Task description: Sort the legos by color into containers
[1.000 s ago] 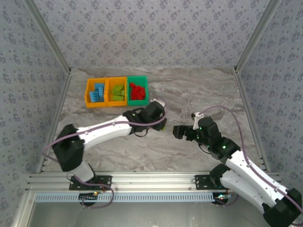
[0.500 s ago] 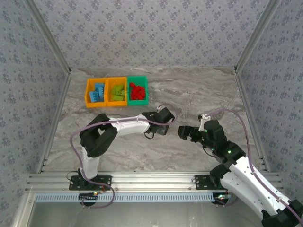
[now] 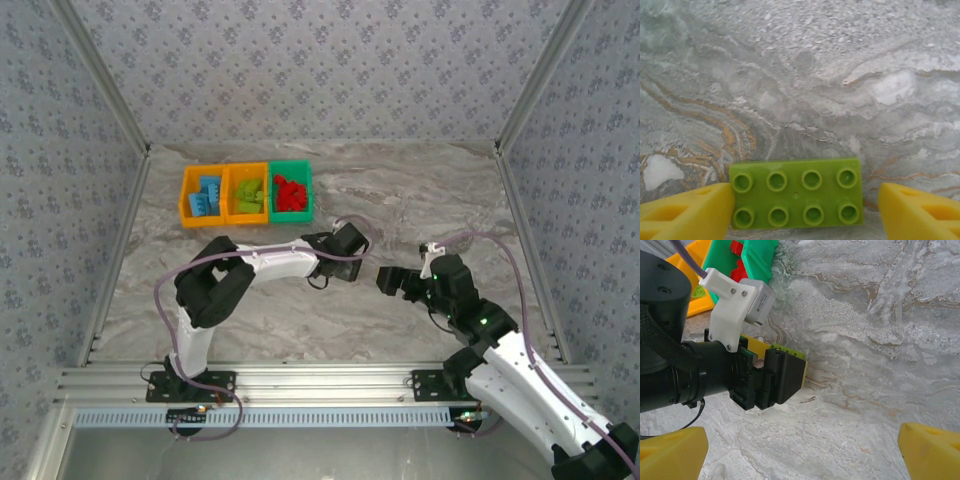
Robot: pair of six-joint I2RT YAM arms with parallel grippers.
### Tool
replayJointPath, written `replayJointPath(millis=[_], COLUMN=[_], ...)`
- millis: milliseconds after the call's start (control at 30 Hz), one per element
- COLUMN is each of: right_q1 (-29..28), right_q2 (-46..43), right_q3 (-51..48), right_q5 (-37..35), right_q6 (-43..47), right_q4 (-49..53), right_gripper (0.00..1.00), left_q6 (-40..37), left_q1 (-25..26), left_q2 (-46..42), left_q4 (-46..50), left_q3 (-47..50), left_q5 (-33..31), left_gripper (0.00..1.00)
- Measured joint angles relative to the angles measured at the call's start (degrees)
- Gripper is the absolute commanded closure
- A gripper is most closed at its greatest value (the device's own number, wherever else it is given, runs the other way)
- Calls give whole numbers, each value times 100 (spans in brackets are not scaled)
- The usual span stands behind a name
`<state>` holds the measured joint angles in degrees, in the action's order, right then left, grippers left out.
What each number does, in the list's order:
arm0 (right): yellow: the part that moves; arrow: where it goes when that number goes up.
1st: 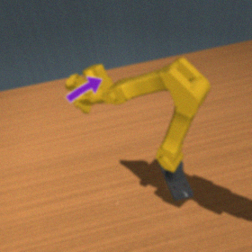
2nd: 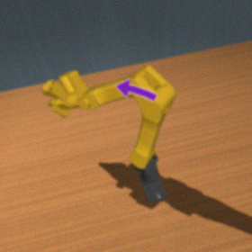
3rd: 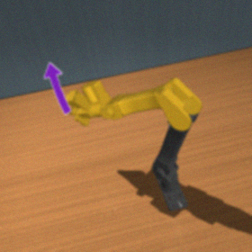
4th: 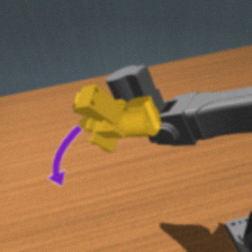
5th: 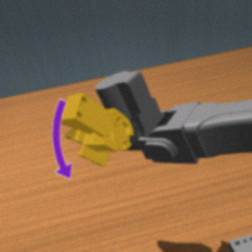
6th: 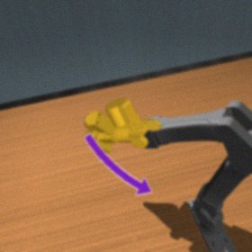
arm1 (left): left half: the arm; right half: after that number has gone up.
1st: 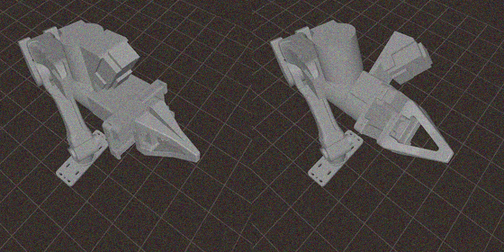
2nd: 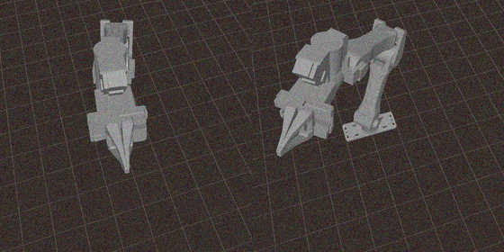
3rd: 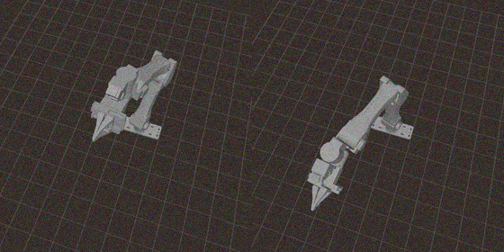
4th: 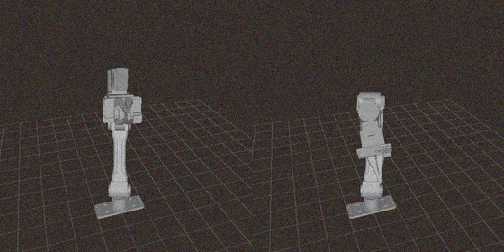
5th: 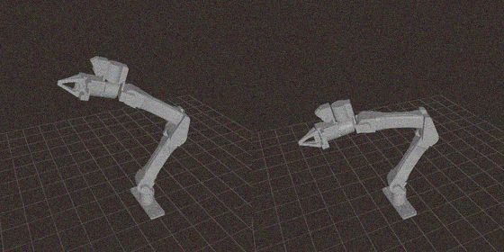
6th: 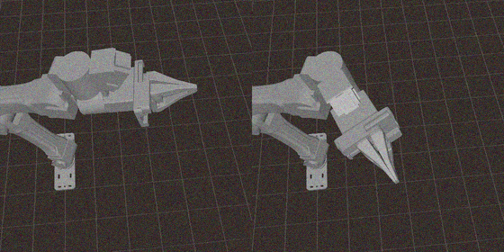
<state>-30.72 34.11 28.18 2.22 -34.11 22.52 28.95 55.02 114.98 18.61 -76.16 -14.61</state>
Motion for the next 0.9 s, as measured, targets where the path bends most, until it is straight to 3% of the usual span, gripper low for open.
replayJointPath(millis=[367,700,767,900], right_q1=[11,11,11,11], right_q2=[0,0,2,4], right_q3=[-20,-52,-85,-105], right_q5=[17,57,59,61], right_q6=[-26,-68,-68,-68], right_q4=[0,-31,-44,-44], right_gripper=[0,0,0,0], left_q6=[13,26,26,20], left_q1=[0,48,48,68], left_q2=[37,236,236,243], left_q4=[-63,212,203,120], left_q3=[-9,-170,-170,-170], left_q5=[-46,-424,-402,-304], left_gripper=[24,22,26,44])
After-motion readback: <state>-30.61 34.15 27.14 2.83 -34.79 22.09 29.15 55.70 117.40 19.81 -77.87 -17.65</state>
